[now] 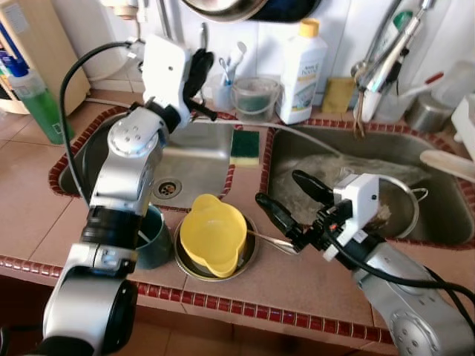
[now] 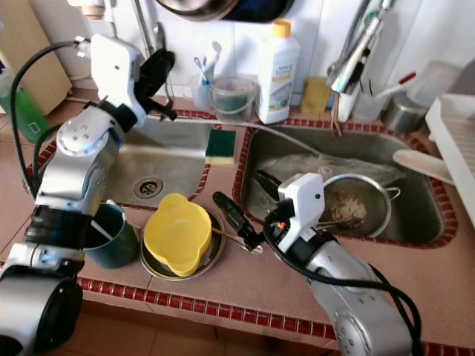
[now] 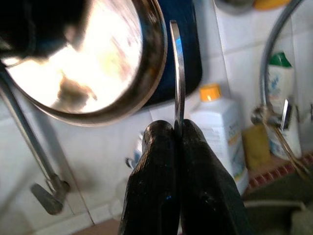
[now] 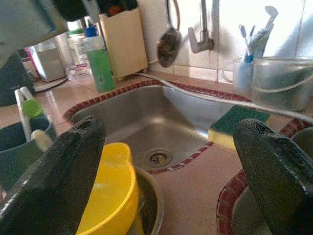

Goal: Kitchen organization

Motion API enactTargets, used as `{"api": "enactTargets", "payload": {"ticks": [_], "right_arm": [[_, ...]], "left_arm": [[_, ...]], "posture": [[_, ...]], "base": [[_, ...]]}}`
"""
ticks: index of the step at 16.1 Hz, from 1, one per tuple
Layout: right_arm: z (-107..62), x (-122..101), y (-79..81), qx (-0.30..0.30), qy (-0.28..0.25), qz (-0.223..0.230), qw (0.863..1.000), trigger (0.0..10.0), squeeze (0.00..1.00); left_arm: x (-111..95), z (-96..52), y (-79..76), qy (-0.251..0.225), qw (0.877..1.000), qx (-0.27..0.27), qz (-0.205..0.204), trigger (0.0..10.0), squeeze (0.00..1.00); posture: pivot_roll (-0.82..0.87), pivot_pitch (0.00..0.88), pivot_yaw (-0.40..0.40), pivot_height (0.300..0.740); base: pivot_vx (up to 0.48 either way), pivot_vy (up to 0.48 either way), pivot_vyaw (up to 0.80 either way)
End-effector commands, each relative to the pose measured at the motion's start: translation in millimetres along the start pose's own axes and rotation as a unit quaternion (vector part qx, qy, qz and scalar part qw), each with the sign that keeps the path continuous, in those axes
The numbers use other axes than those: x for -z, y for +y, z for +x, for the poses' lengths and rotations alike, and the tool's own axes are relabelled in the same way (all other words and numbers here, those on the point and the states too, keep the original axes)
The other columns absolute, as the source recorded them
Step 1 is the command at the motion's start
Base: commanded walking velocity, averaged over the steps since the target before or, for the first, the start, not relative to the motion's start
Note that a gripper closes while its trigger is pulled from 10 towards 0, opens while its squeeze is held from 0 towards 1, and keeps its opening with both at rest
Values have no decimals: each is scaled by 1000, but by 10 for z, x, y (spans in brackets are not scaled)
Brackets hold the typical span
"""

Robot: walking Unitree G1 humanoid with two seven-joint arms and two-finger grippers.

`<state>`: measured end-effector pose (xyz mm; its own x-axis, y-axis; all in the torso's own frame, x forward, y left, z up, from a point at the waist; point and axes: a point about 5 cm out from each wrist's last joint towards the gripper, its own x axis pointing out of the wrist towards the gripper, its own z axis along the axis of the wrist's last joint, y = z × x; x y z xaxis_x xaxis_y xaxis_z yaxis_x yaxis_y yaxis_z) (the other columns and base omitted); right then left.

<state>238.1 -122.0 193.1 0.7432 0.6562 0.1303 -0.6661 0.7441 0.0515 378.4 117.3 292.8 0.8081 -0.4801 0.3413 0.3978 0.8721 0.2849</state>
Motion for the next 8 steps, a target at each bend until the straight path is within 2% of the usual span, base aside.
{"api": "enactTargets", "payload": {"ticks": [1, 5, 8], "right_arm": [[-15, -38, 93, -14, -2, 2, 1000, 10000, 0], [-81, -83, 235, -21, -1, 28, 999, 10000, 0], [-161, -69, 314, -18, 22, 43, 999, 10000, 0]], "left_arm": [[-17, 41, 53, 20, 1000, 14, 16, 10000, 0], [62, 115, 123, 71, 996, 37, 42, 10000, 0], [118, 141, 141, 104, 992, 54, 49, 10000, 0]], "posture": [[-157, 172, 98, 740], [-157, 208, 124, 740], [-150, 243, 143, 740]], "base": [[0, 0, 0], [0, 0, 0], [0, 0, 0]]}}
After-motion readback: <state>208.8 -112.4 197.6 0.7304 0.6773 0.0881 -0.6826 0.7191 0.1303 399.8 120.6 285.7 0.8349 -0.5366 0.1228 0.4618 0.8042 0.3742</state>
